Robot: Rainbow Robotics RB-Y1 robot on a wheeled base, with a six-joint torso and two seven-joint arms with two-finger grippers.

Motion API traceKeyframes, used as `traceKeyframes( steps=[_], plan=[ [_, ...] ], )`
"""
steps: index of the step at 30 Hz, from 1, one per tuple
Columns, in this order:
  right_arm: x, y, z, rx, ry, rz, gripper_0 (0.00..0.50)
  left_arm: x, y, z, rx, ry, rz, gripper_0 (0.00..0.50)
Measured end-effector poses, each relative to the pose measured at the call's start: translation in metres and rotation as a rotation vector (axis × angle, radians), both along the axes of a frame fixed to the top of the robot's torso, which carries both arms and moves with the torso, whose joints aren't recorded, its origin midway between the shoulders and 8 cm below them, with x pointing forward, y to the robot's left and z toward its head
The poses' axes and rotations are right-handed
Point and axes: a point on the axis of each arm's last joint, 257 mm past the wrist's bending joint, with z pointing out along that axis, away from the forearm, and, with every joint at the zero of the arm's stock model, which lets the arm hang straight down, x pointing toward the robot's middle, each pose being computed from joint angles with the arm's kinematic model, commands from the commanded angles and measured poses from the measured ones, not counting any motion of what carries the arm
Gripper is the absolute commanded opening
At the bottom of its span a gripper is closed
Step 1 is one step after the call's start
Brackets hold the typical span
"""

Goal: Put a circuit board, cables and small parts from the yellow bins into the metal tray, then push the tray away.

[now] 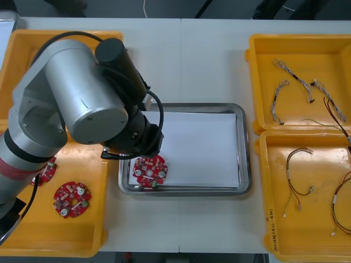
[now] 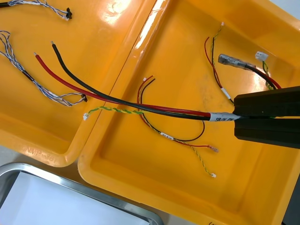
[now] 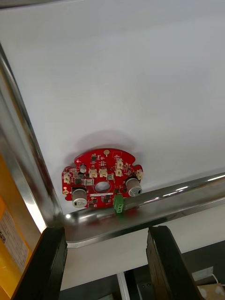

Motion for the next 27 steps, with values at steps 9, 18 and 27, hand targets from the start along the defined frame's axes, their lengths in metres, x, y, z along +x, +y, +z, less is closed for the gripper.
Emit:
traceKeyframes(
  steps=[9, 18, 27],
  plan=[
    [0.001, 0.021, 0.001, -0.028, -0.013, 0.075, 0.000, 0.034, 0.045, 0.045, -0.070, -0.080, 0.132, 0.500],
    [0.003, 0.057, 0.015, -0.018, -0.041, 0.202, 0.000, 0.063, 0.109, 0.069, -0.084, -0.109, 0.305, 0.500],
    [0.011, 0.096, 0.023, -0.048, -0.056, 0.339, 0.000, 0.085, 0.165, 0.084, -0.139, -0.106, 0.487, 0.500]
  ],
)
